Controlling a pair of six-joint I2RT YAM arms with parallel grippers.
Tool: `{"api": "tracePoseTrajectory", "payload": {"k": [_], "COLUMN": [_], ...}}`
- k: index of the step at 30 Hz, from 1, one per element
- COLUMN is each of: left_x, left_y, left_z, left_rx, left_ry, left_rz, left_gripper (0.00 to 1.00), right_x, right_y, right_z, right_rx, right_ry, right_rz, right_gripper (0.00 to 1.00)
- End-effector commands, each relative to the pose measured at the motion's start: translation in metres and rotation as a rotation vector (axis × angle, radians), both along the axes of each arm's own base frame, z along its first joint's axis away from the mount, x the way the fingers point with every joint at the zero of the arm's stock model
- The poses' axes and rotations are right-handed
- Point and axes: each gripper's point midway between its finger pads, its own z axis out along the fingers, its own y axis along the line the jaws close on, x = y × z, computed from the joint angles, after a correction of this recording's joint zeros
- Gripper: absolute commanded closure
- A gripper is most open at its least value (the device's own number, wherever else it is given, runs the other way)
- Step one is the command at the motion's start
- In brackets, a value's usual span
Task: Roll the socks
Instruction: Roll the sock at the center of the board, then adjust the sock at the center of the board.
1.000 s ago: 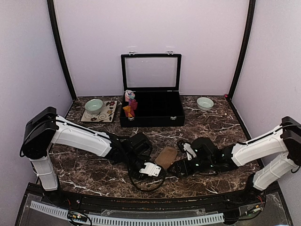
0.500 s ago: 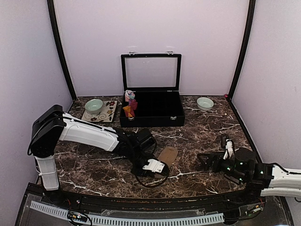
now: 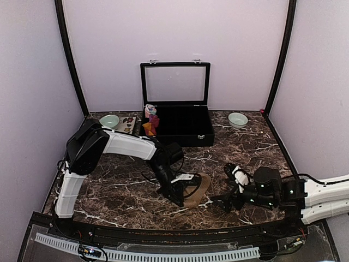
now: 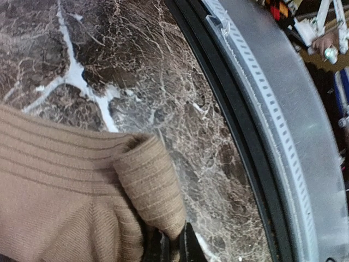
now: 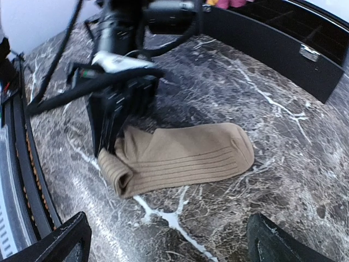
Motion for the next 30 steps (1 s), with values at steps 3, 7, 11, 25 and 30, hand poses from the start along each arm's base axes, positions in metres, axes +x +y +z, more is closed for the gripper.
{"api": "tracePoseTrajectory", "payload": {"k": [3, 7, 11, 25, 30], "left_x": [-0.032, -0.031, -0.027, -0.011, -0.008], "left_y": [0.057, 0.063, 0.064, 0.069, 0.069], "left_z": [-0.041, -0.051, -0.054, -0.064, -0.061], "left_rx": [0.333, 0.353, 0.354, 0.363, 0.356], "left_ry": [0.249, 0.21, 0.17, 0.023, -0.003], "left_rz": [0.066, 0.072, 0.078, 0.147, 0.149], "left_gripper": [1.0, 1.0, 1.0, 1.0, 1.0], "right_x": [0.011, 0.039, 0.057, 0.061, 0.064], "right_y": [0.012, 0.013, 0.034, 0.068, 0.064], "right_z": [0.007, -0.016, -0.011, -0.062, -0.091], "right_rx": [-0.012, 0.035, 0.172, 0.099, 0.018], "right_ry": [-0.081, 0.102, 0.226, 0.54, 0.59], "right_rz": [-0.003, -0.119, -0.089, -0.011, -0.06], "right_gripper": [0.01, 0.12, 0.55, 1.0, 1.0]}}
